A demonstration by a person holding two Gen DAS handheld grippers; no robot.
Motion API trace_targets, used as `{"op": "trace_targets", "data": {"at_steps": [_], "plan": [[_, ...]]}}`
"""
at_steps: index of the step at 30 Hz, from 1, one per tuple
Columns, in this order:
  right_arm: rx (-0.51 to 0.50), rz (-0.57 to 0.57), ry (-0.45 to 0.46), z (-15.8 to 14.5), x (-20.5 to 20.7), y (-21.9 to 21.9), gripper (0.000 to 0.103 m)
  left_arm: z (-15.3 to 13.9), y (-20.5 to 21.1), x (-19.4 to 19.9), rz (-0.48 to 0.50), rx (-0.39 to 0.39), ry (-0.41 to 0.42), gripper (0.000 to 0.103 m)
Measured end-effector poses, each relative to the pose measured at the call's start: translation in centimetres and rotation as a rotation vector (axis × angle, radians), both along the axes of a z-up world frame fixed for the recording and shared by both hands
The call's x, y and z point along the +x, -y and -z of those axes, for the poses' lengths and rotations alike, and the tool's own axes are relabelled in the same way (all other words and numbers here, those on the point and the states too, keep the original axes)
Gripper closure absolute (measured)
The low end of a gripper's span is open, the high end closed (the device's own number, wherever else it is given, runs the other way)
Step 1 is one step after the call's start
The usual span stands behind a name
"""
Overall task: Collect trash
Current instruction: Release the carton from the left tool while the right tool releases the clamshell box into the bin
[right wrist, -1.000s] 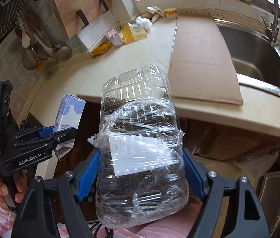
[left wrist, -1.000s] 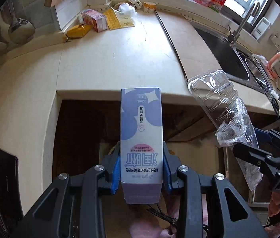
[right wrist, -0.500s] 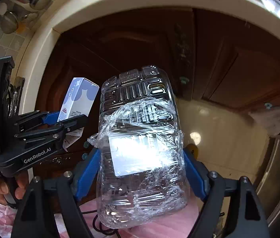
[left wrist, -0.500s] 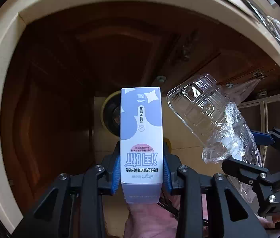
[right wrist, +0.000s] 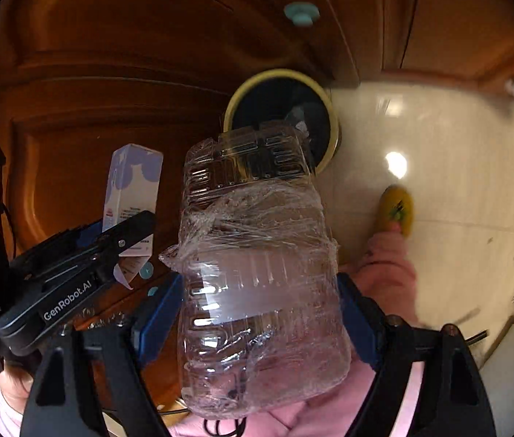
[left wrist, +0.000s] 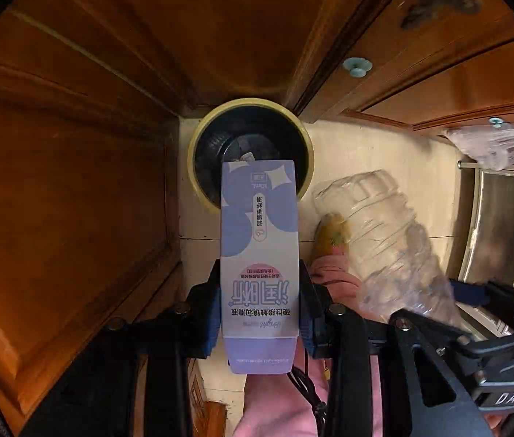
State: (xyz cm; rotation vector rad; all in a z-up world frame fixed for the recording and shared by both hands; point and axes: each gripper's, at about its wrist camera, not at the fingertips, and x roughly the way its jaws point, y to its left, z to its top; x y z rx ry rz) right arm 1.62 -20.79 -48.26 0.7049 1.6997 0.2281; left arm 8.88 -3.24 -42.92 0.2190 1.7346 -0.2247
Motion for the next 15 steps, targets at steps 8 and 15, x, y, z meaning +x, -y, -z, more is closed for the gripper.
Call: {"op": "trace_targets", "data": {"at_steps": [8,15], "plan": [[0.105,0.106,-0.096,5.8,0.7,-0.4,0.017,4.7,0.8,1.5,0.022,-0.036,-0.034,0.069],[0.092,0.101,-0.143,7.2,1.6,-1.2,0.017,6.6,1.7,2.7,0.065,-0.033,-0.059,0.068]]}}
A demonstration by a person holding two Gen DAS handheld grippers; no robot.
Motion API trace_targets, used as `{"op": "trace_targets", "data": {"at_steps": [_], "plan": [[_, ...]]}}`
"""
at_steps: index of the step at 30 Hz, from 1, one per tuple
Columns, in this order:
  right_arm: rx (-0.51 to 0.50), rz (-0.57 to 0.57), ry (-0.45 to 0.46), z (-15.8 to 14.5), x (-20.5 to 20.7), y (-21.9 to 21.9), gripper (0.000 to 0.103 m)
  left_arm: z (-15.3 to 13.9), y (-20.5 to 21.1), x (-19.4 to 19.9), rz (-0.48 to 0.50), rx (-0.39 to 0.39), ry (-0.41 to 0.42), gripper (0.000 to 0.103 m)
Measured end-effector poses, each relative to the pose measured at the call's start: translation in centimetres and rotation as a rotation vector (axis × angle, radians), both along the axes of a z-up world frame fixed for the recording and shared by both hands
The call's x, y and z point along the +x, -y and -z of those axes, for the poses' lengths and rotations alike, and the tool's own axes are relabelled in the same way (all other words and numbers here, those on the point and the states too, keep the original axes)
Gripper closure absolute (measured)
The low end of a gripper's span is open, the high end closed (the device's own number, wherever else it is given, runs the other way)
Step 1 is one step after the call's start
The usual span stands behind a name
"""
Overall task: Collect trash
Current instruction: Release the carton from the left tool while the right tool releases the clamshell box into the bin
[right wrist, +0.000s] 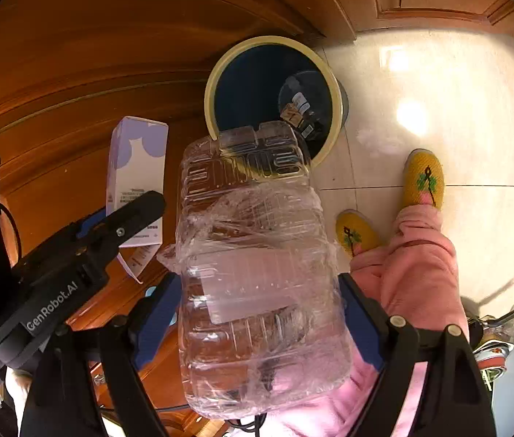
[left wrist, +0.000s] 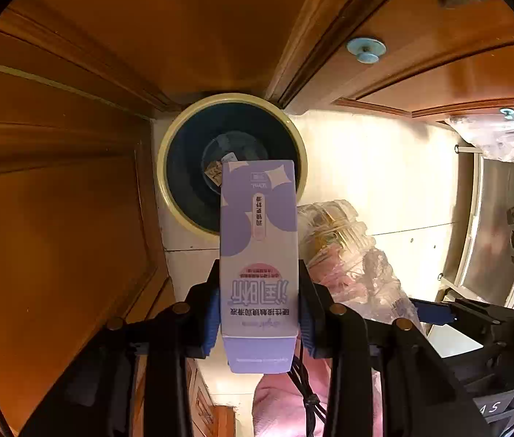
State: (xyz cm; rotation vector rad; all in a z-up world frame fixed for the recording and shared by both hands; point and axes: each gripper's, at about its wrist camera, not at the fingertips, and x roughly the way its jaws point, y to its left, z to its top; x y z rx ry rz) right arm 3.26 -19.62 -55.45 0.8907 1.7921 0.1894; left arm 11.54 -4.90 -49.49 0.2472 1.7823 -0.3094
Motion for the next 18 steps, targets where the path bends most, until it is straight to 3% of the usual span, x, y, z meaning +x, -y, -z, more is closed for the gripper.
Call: {"op": "trace_targets", "data": {"at_steps": [1,3,5,18], "plan": [[-0.003,-0.007,-0.003,0.1,0.2,-0.1,0.017,0.0,0.0,0.1,-0.003,0.008,0.006,0.065],[-0.009,-0.02,-0.008,0.0,0.6,-0.1,0.017,0.0,-0.4,0.5,-0.018,0.028,0.022,0.038],[-0.019,-0.03,-0.015,0.3,1.2,-0.4,0.017,-0.2,-0.9,0.8,-0.037,0.03,0.034,0.03],[-0.11,-0.049,-0.043,0.1,5.1,-2.6,0.012,-1.1,-6.7,1.1,-0.196,0.038,0.076,0.029]]}}
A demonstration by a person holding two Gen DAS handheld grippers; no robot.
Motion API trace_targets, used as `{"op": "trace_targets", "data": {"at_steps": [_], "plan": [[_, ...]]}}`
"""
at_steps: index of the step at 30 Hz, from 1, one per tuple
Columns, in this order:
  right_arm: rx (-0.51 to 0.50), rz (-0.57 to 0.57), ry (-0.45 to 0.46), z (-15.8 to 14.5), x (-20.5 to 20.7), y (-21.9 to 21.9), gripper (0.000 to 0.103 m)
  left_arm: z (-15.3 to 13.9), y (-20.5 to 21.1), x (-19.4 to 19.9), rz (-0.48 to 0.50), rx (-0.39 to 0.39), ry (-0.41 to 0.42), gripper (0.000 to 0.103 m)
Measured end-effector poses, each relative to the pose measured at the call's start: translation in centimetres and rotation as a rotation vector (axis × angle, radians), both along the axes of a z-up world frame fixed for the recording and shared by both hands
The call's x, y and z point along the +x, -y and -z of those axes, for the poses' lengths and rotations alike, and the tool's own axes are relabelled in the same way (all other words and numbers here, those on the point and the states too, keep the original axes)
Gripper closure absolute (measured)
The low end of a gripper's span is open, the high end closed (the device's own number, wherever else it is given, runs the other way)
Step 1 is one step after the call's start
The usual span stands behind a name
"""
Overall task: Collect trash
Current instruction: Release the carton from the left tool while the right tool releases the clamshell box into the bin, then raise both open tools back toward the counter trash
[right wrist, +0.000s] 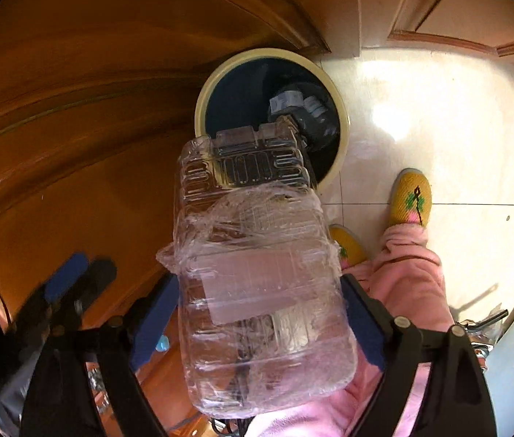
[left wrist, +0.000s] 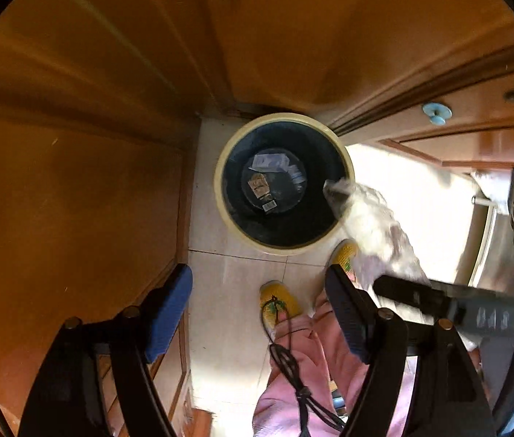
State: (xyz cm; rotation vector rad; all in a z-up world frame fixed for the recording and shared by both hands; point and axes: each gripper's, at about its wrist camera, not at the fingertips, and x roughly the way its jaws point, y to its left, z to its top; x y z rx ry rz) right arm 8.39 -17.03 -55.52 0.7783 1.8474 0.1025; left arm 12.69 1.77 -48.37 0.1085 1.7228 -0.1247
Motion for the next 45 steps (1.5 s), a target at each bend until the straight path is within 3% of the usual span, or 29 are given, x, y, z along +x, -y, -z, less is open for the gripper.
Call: {"op": "trace_targets", "data": {"at_steps": [3,7,20,34,45], "plan": [[-0.026,0.046,0.012,-0.4,0.9,0.0,0.011,-0.5,-1.0,-0.5,-0.021,0.003,0.018,0.029],[-0.023,0.083,0.032,-1.3,1.7,0.0,0.0,-1.1,-2.4,-1.0,-0.053,-0.008,0.028,0.029],[-0.034,0.139,0.06,-5.3,-1.5,1.6,0.0,-6.0,-2.4,-3.1,-0.061,-0.056,0.103,0.029],[-0.048,0.158,0.287,-18.2,-6.2,3.8,0.0,-16.5,0.1,-4.7,0.057,-0.105,0.228,0.029],[-0.12,0.144,0.497,-30.0,-6.1,4.1,0.0,-28.7,1.0,-4.1,0.095,-0.156,0.433,0.029]]}}
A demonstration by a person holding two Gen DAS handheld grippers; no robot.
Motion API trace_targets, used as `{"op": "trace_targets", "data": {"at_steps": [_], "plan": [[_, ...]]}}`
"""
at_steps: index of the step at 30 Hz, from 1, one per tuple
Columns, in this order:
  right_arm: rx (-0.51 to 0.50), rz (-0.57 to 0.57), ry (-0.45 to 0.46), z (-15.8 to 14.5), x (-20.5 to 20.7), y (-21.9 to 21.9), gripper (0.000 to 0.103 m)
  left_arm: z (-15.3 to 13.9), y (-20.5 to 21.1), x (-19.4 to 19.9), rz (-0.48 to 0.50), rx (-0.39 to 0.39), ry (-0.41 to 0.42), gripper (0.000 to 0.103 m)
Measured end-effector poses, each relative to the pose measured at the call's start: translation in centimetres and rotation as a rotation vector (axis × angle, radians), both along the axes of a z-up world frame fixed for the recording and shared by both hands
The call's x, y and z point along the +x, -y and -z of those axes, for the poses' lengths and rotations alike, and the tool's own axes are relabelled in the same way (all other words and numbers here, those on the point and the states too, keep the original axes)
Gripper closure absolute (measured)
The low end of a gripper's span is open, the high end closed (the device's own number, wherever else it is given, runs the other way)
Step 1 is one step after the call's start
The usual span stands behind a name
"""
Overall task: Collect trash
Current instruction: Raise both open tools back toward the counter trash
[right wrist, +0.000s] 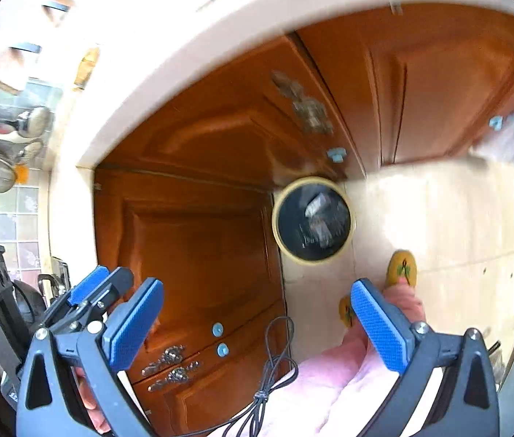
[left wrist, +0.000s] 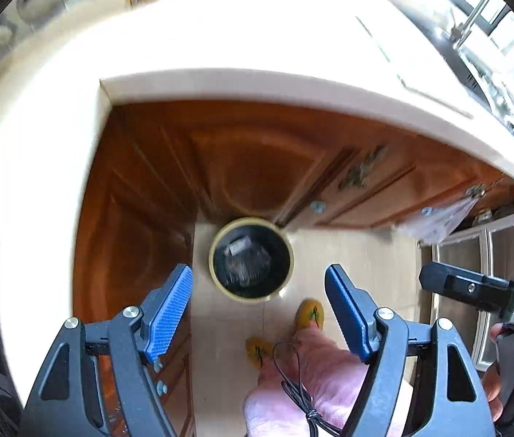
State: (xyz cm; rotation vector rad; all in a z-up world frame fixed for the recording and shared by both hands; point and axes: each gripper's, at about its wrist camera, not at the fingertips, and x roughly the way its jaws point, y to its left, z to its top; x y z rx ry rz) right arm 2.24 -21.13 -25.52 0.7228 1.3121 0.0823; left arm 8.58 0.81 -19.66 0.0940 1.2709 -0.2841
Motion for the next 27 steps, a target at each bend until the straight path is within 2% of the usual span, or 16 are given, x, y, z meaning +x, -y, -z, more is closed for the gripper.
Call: {"op": "trace_targets", "data": {"at_steps": [9,13,16,21,23,27], "plan": [[-0.101,-0.011,0.238,-9.3,3.0,0.2,0.0,-9.8,0.7,3.3,-0.02,0.015,0.245,0.029],[-0.134,0.0,0.341,-13.2,5.4,1.1,0.0,-12.5,1.0,6.5,-0.055,0.037,0.327,0.029],[-0.155,0.008,0.405,-15.0,8.1,1.9,0.0,-14.0,1.2,9.1,-0.069,0.059,0.387,0.029],[-0.171,-0.018,0.484,-16.0,14.6,2.6,0.004,-13.7,2.2,14.2,-0.116,0.169,0.495,0.029],[-0.139,-0.064,0.496,-15.9,17.7,2.8,0.013,-13.3,2.3,16.9,-0.152,0.192,0.52,0.029],[-0.102,-0.174,0.49,-15.5,24.5,1.7,0.019,-11.2,1.7,21.3,-0.232,0.206,0.524,0.029]]}}
